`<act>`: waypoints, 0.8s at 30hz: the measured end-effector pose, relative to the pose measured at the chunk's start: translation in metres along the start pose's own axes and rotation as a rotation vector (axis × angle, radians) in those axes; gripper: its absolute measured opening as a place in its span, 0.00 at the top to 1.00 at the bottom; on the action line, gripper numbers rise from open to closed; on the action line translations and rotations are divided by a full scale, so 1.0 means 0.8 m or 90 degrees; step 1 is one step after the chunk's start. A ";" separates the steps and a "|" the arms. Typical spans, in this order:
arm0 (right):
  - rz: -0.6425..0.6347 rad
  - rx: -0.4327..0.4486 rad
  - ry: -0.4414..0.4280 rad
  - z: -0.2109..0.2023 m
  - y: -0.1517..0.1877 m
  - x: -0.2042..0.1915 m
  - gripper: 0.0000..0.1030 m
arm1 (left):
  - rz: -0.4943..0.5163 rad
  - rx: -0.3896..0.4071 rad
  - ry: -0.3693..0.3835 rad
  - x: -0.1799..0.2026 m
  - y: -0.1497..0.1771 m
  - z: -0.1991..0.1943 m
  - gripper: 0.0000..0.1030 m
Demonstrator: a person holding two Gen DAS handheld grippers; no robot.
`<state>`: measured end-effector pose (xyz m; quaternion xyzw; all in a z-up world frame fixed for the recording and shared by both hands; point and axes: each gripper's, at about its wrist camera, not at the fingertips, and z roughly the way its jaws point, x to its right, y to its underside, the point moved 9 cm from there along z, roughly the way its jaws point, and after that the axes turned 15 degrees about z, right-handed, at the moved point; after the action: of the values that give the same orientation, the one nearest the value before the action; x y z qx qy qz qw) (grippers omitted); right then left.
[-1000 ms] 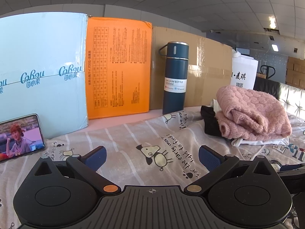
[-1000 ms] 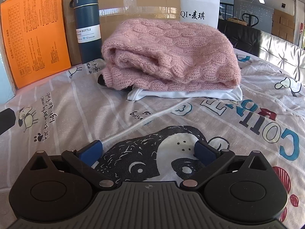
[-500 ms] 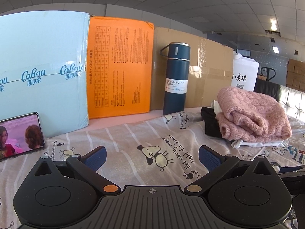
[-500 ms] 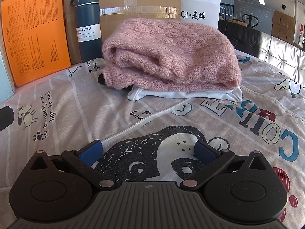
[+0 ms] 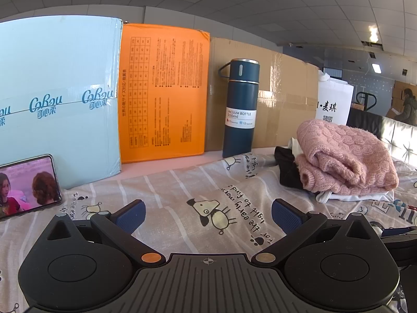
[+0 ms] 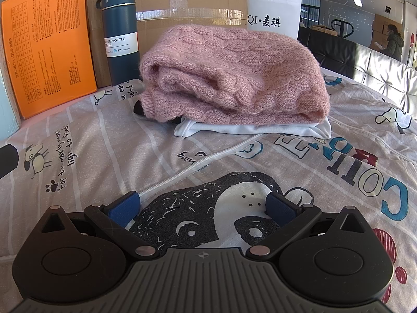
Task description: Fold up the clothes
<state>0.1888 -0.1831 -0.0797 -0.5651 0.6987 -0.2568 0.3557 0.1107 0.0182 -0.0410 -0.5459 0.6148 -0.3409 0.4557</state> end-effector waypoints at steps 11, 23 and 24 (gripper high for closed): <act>0.000 0.000 0.000 0.000 0.000 0.000 0.00 | -0.002 0.002 0.000 0.000 0.000 0.000 0.00; 0.000 0.000 0.000 0.000 0.000 0.000 0.00 | -0.003 0.004 0.000 0.000 0.001 0.000 0.00; 0.000 0.000 0.000 0.000 0.000 0.000 0.00 | -0.003 0.004 0.000 0.000 0.001 -0.001 0.00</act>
<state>0.1888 -0.1831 -0.0797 -0.5651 0.6986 -0.2570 0.3557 0.1101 0.0186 -0.0414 -0.5460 0.6123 -0.3443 0.4565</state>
